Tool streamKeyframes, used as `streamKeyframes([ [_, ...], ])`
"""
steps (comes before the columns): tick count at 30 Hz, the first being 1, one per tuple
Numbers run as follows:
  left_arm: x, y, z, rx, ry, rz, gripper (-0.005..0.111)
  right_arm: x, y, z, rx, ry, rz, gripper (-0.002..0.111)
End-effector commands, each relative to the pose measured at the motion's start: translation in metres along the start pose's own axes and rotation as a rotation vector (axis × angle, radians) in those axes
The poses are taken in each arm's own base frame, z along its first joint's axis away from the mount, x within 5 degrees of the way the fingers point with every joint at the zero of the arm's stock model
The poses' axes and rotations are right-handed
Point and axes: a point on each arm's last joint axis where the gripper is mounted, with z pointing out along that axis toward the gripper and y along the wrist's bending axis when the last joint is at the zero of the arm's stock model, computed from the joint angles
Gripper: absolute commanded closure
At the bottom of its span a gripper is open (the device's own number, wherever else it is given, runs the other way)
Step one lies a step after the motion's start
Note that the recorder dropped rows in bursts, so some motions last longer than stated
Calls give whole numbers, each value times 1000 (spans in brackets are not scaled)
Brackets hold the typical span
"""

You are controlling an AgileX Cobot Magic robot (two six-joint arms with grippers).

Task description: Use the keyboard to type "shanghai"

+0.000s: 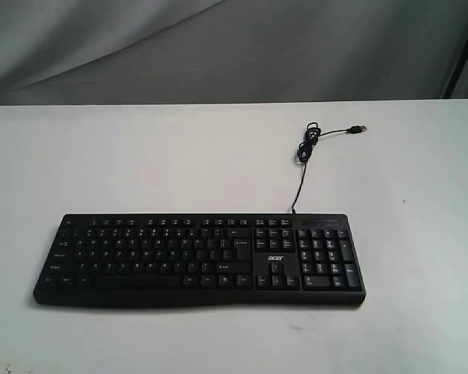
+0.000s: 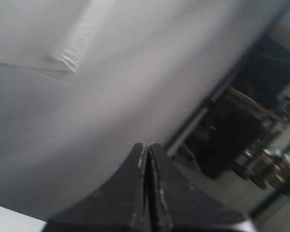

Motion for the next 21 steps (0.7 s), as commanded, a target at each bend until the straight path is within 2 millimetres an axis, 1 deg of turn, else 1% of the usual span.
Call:
streamKeyframes([
  [1,0,0,0,7,-7,-2,107,4,-34,3,230,213,26,108],
  [2,0,0,0,7,-7,-2,107,6,-41,2,296,277,111,108],
  [4,0,0,0,7,-7,-2,107,8,-47,0,348,350,223,108],
  [5,0,0,0,7,-7,-2,107,8,-46,0,341,353,242,108],
  [7,0,0,0,7,-7,-2,107,9,-41,1,285,366,231,108],
  [8,0,0,0,7,-7,-2,107,9,-35,2,221,369,266,108],
  [10,0,0,0,7,-7,-2,107,11,-24,6,87,390,220,108],
  [11,0,0,0,7,-7,-2,107,14,-12,10,-38,418,187,108],
  [12,0,0,0,7,-7,-2,107,17,-5,13,-119,430,180,108],
  [13,0,0,0,7,-7,-2,107,22,11,19,-285,457,190,108],
  [14,0,0,0,7,-7,-2,107,26,21,23,-384,481,196,108],
  [15,0,0,0,7,-7,-2,107,31,36,34,-488,504,202,108],
  [16,0,0,0,7,-7,-2,107,33,44,40,-532,518,205,108],
  [17,0,0,0,7,-7,-2,107,36,63,51,-596,535,198,108],
  [19,0,0,0,7,-7,-2,107,35,87,59,-662,518,140,108],
  [21,0,0,0,7,-7,-2,107,29,110,62,-732,492,78,108],
])
